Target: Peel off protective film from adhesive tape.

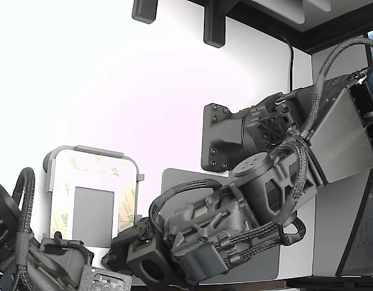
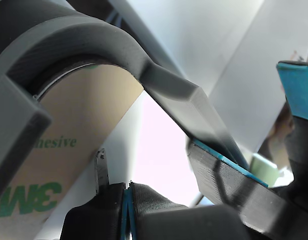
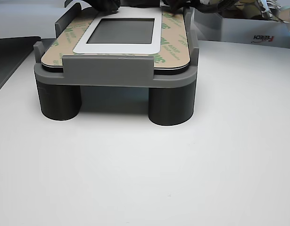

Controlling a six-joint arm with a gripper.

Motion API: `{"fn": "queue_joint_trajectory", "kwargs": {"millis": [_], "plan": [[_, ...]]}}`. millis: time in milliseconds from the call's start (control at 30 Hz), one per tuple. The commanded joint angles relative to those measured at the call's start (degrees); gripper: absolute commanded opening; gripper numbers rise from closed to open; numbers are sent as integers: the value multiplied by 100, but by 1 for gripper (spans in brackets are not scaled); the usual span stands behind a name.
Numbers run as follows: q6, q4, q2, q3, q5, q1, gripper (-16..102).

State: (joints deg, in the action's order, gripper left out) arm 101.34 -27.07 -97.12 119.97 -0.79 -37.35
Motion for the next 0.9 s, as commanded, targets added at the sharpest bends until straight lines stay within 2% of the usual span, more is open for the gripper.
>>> {"fn": "queue_joint_trajectory", "kwargs": {"millis": [0, 867], "plan": [[18, 26, -79, -211, 0, 35, -11], [185, 167, -167, -18, 18, 26, -11]]}}
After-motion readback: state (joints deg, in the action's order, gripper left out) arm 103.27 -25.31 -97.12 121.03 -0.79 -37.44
